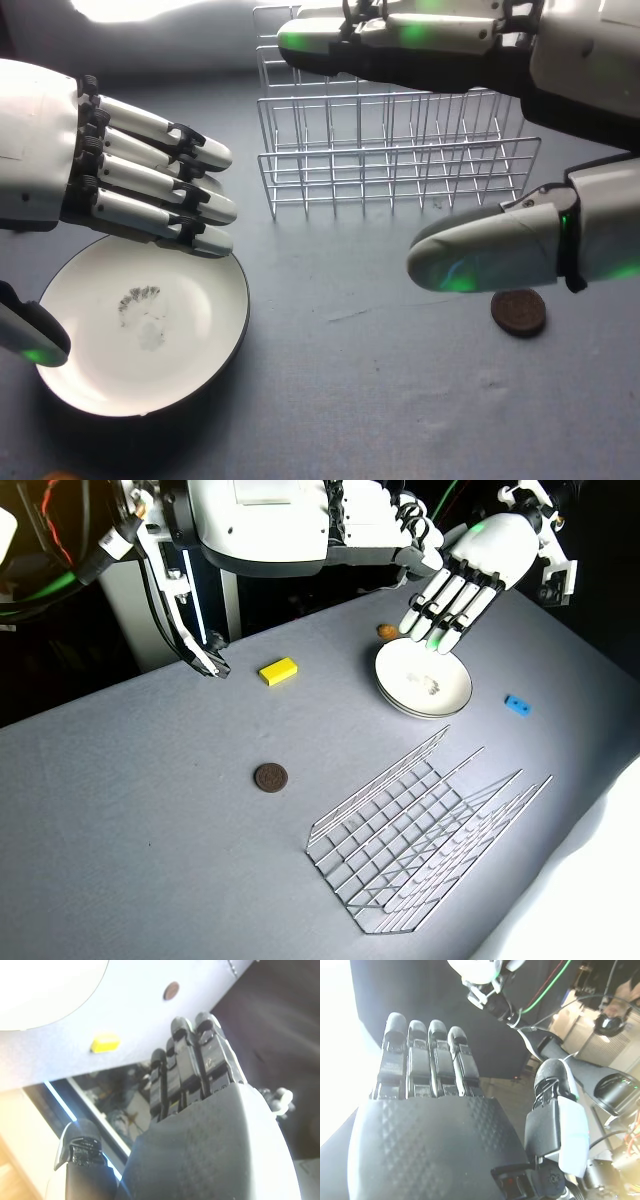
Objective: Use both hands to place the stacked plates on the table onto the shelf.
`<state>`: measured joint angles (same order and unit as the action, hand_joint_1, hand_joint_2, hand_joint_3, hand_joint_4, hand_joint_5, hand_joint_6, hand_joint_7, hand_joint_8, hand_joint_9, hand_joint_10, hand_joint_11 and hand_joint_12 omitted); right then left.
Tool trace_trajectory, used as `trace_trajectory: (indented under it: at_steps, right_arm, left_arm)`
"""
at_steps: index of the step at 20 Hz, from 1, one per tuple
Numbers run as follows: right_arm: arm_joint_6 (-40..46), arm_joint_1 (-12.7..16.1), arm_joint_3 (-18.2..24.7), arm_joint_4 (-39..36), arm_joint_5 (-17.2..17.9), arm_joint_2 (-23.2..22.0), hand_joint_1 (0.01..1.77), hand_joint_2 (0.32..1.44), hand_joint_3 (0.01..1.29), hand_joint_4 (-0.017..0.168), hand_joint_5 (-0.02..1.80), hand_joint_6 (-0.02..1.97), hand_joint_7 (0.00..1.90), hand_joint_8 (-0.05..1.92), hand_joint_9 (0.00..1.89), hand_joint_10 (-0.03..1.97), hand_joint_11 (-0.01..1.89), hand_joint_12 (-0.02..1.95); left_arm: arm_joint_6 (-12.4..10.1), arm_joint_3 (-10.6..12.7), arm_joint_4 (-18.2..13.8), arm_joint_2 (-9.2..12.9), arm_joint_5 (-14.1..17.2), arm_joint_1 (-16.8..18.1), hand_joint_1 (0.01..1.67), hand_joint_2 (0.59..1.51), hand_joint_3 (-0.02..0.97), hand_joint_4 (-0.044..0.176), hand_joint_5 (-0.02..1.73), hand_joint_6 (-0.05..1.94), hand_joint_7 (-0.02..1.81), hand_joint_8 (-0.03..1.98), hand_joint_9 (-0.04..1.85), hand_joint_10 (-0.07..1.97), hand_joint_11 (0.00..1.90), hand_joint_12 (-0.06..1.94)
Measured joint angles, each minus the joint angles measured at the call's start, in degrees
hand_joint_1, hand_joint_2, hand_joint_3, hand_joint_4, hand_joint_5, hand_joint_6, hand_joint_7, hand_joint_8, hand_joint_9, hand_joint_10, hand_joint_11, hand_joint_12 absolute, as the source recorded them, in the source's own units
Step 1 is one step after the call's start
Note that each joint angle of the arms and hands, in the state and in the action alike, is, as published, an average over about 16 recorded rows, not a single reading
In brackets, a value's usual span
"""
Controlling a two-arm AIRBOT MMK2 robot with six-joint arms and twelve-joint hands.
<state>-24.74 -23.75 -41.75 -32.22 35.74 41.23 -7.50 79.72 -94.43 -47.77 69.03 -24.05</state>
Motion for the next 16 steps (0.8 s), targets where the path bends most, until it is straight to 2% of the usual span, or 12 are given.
trace_trajectory:
  at_steps: [9, 11, 14, 16]
  right_arm:
    - [-0.53, 0.01, -0.03, 0.13, -0.32, -0.37, 0.06, 1.07, 0.03, -0.004, 0.07, 0.08, 0.07, 0.07, 0.07, 0.07, 0.05, 0.19]
    - [-1.18, 0.02, -0.05, 0.18, -0.86, -0.38, 0.06, 1.05, 0.03, -0.004, 0.04, 0.08, 0.05, 0.06, 0.05, 0.07, 0.04, 0.13]
    - [-2.51, 0.02, -0.05, 0.31, -1.69, -0.32, 0.04, 1.01, 0.01, -0.006, 0.02, 0.02, 0.01, 0.01, 0.02, 0.02, 0.01, 0.0]
    - [-3.59, 0.02, -0.06, 0.36, -2.29, -0.23, 0.06, 0.99, 0.01, -0.005, 0.02, 0.02, 0.01, 0.02, 0.02, 0.02, 0.02, 0.0]
  left_arm:
    - [-0.03, 1.0, -0.9, -0.46, 1.32, -0.46, 0.07, 1.179, 0.04, 0.002, 0.1, 0.08, 0.11, 0.08, 0.1, 0.11, 0.07, 0.15]
    - [-0.03, 1.75, -1.34, -0.78, 2.05, -0.69, 0.06, 1.181, 0.037, 0.002, 0.07, 0.07, 0.08, 0.07, 0.06, 0.11, 0.05, 0.15]
    - [0.06, 3.37, -1.87, -1.4, 3.36, -1.05, 0.02, 1.15, 0.013, 0.002, 0.02, 0.0, 0.01, 0.0, 0.02, 0.01, 0.02, 0.02]
    - [0.29, 4.77, -2.19, -1.93, 4.31, -1.54, 0.02, 1.139, 0.016, 0.003, 0.02, 0.0, 0.01, 0.0, 0.02, 0.01, 0.02, -0.01]
